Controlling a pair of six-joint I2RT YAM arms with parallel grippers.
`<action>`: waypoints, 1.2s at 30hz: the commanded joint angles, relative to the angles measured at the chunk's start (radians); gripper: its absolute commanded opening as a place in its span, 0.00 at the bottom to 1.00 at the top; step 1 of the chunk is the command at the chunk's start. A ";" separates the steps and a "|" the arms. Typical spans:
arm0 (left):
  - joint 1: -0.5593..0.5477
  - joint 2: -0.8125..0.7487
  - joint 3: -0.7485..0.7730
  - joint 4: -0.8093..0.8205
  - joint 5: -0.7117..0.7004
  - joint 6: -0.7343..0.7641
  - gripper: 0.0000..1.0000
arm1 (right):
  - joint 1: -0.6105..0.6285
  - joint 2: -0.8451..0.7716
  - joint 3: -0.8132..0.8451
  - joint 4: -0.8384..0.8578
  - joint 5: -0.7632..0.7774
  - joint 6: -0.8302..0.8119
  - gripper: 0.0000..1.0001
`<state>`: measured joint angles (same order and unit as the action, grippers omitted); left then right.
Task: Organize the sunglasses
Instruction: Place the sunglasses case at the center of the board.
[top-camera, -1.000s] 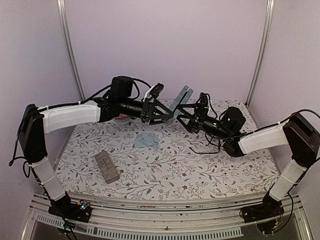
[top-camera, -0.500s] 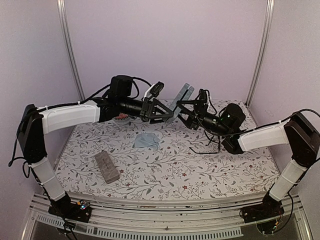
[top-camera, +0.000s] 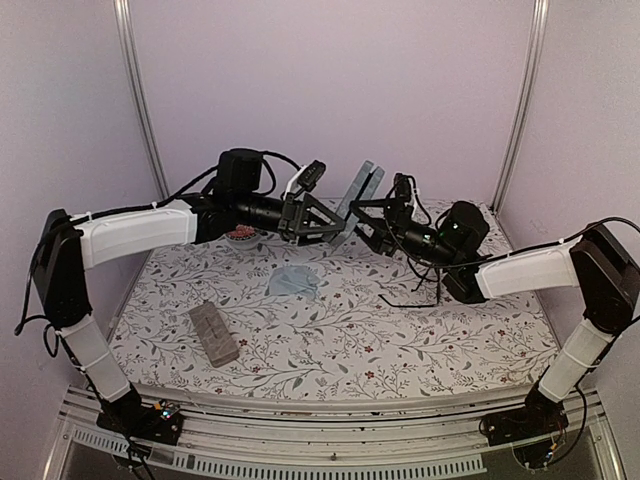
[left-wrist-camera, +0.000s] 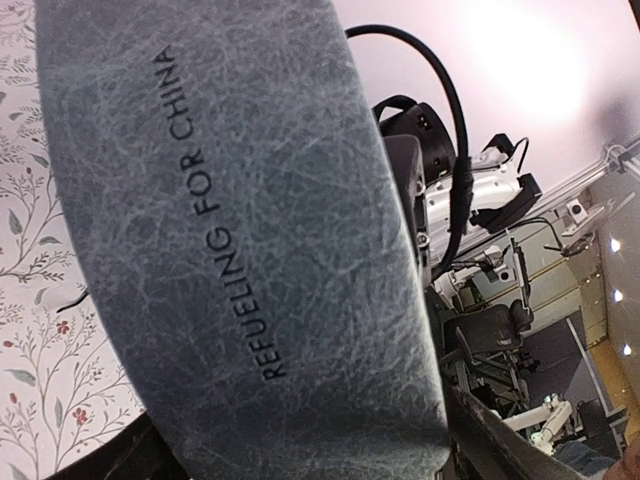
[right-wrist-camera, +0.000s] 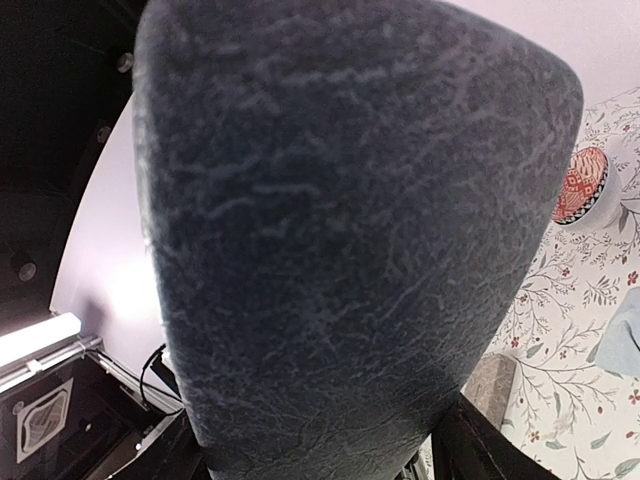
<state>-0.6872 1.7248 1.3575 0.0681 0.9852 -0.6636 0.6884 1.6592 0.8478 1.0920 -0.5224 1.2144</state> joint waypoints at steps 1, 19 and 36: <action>-0.001 -0.053 -0.001 0.053 0.050 -0.004 0.89 | 0.007 -0.003 0.029 -0.042 -0.071 -0.103 0.51; -0.002 0.018 0.045 -0.193 -0.062 0.174 0.55 | 0.005 0.014 0.055 -0.077 -0.062 -0.081 0.93; 0.038 0.336 0.287 -0.409 -0.451 0.382 0.51 | -0.110 -0.084 -0.044 -0.502 0.229 -0.126 0.99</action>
<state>-0.6682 1.9381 1.5417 -0.3000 0.7052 -0.3710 0.5972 1.6409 0.8177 0.6945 -0.3923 1.1233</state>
